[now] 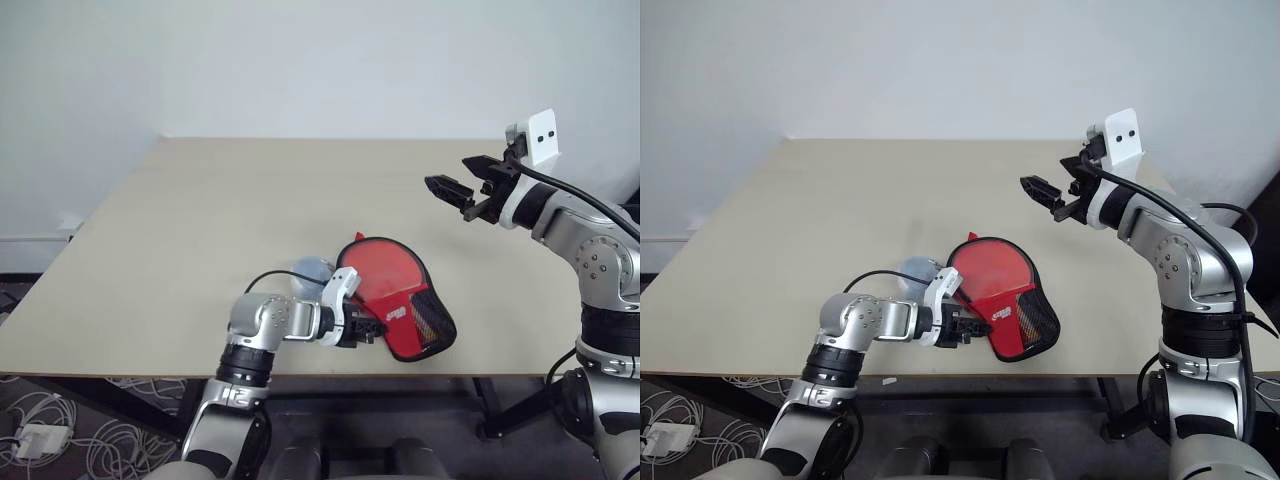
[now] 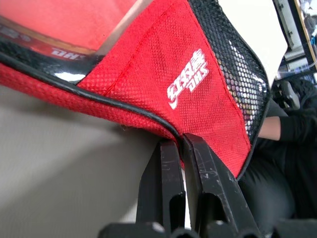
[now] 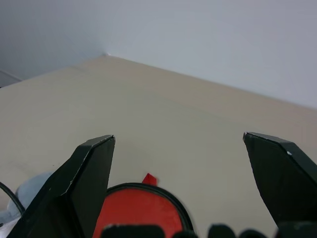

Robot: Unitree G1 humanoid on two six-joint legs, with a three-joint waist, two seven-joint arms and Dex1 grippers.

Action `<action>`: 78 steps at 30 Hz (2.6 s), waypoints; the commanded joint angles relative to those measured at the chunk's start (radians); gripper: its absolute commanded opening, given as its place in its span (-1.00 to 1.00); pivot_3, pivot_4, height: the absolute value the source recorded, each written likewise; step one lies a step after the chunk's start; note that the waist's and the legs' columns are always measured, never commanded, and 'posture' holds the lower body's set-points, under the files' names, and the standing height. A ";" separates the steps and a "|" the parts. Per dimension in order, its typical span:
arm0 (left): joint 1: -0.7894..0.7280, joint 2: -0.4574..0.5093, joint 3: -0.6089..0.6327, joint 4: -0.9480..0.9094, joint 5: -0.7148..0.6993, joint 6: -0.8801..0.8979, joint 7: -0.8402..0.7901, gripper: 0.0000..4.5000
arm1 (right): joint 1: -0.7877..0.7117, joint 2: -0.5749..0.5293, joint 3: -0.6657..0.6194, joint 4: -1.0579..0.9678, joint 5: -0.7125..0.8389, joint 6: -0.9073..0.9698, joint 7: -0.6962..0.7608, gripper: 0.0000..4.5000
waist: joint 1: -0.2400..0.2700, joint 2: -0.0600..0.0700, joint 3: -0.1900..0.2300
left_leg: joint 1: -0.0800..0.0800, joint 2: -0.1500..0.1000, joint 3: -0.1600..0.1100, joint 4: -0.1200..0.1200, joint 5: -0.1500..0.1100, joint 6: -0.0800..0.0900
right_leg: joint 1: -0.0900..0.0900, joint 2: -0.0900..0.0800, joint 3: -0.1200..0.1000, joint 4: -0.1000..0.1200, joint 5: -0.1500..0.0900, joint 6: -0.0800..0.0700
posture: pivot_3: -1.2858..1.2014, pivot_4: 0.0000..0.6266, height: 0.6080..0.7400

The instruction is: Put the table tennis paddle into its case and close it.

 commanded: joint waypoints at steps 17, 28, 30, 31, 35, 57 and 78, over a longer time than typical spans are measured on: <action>0.132 0.416 -0.199 -0.408 -0.372 0.149 -0.200 -0.99 | -0.004 0.032 0.053 -0.042 0.022 -0.002 0.043 1.00 | 0.001 0.002 0.002 | -0.001 0.000 0.001 -0.001 0.000 0.000 | -0.003 0.000 0.002 0.000 -0.001 -0.001 | 0.03 -1.00 0.91; 0.110 0.436 -0.208 -0.276 -0.238 -0.012 -0.191 -0.99 | 0.011 0.056 0.057 -0.043 0.013 -0.013 0.035 1.00 | 0.002 0.001 0.002 | -0.001 0.000 0.004 -0.001 0.000 0.000 | -0.006 0.000 0.003 0.000 -0.001 -0.001 | 0.03 -1.00 0.91; 0.099 0.420 -0.195 -0.256 -0.231 -0.022 -0.188 -0.99 | 0.010 0.062 0.061 -0.041 0.012 -0.015 0.033 1.00 | 0.003 0.001 0.002 | -0.001 0.000 0.004 -0.001 0.000 0.000 | -0.006 0.000 0.003 0.000 -0.001 -0.001 | 0.03 -1.00 0.91; 0.097 0.415 -0.194 -0.255 -0.231 -0.023 -0.189 -0.99 | 0.011 0.064 0.062 -0.042 0.012 -0.016 0.034 1.00 | 0.003 0.001 0.002 | -0.001 0.000 0.004 -0.001 0.000 0.000 | -0.006 0.000 0.003 0.000 -0.001 0.000 | 0.03 -1.00 0.91; 0.108 0.406 -0.195 -0.270 -0.226 -0.027 -0.189 -0.80 | 0.003 0.071 0.070 -0.031 0.008 -0.024 0.037 1.00 | 0.003 0.001 0.002 | -0.002 0.000 0.004 -0.001 0.000 0.000 | -0.006 0.000 0.003 0.000 0.000 0.000 | 0.03 -1.00 0.91; 0.123 0.594 0.017 -0.561 -0.305 -0.178 -0.256 0.56 | -0.041 0.049 0.097 0.100 -0.034 -0.115 0.100 1.00 | -0.012 -0.001 0.003 | -0.001 0.006 0.007 -0.003 0.001 0.000 | -0.008 0.000 0.009 -0.001 -0.001 0.000 | 0.03 -1.00 0.91; 0.226 0.379 -0.317 -0.375 0.203 -0.805 -0.241 -1.00 | -0.370 0.150 0.381 0.623 -0.206 -0.213 0.464 1.00 | -0.022 -0.001 0.003 | -0.001 0.002 0.010 -0.005 0.001 0.000 | -0.008 0.003 0.012 0.002 0.000 0.000 | 0.03 -1.00 0.91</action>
